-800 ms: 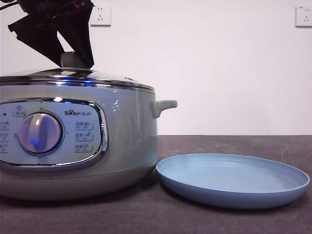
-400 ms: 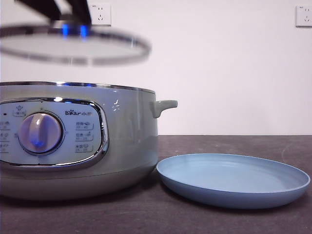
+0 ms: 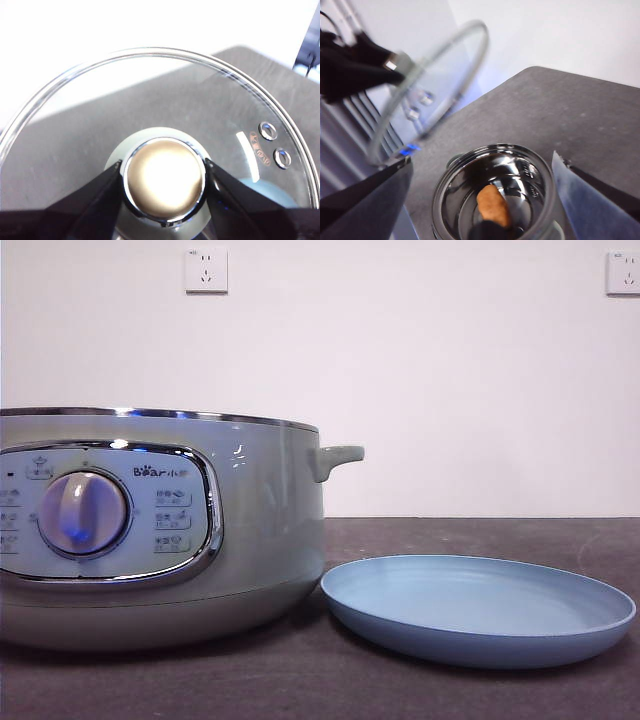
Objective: Take the potato out from the steamer,put the potato on the plate,close the lid
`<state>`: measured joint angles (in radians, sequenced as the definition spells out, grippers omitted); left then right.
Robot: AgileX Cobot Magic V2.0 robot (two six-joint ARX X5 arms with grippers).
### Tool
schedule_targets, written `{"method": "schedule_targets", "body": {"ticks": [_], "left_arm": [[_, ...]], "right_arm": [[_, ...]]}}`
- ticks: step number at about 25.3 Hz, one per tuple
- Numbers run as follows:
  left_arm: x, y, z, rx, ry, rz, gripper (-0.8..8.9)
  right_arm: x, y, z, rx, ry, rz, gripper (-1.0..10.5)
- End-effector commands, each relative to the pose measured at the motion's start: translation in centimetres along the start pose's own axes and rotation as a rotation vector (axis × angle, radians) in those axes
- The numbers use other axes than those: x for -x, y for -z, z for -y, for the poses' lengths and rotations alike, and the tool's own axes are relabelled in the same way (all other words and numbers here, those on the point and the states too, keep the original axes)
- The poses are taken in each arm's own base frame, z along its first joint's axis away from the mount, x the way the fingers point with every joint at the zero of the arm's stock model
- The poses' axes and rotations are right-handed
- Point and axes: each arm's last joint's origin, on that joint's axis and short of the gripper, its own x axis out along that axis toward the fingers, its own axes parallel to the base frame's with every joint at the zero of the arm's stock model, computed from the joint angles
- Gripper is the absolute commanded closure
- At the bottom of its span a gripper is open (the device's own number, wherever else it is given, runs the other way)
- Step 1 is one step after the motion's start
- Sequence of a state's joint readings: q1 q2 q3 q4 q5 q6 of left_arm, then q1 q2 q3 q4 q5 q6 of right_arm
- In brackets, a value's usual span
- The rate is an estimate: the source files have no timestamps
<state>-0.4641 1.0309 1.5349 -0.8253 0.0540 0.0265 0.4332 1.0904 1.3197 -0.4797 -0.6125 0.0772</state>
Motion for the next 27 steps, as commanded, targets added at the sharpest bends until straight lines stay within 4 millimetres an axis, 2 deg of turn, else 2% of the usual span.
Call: {"method": "schedule_targets", "body": {"ticks": [1, 7, 13, 20, 24, 27], "left_arm": [[3.3, -1.0, 0.1, -0.022, -0.028, 0.135, 8.22], [7.7, -0.3, -0.2, -0.049, -0.215, 0.211, 8.22], [11.6, 0.9, -0.4, -0.062, -0.387, 0.245, 8.22], [14.3, 2.6, -0.4, -0.059, -0.469, 0.220, 8.22], [14.6, 3.2, -0.4, -0.064, -0.470, 0.183, 8.22], [14.5, 3.6, -0.4, -0.066, -0.479, 0.142, 8.22]], "right_arm": [[-2.0, -0.8, -0.6, 0.067, -0.041, -0.020, 4.8], [-7.6, -1.7, -1.9, 0.178, -0.060, -0.155, 4.8], [-13.3, -1.0, -2.0, 0.271, -0.075, -0.266, 5.2], [-19.4, 2.7, -1.4, 0.402, -0.033, -0.419, 5.3], [-22.3, 5.3, -1.3, 0.429, -0.030, -0.507, 5.3], [-25.1, 8.3, -1.2, 0.439, -0.062, -0.590, 5.0]]}}
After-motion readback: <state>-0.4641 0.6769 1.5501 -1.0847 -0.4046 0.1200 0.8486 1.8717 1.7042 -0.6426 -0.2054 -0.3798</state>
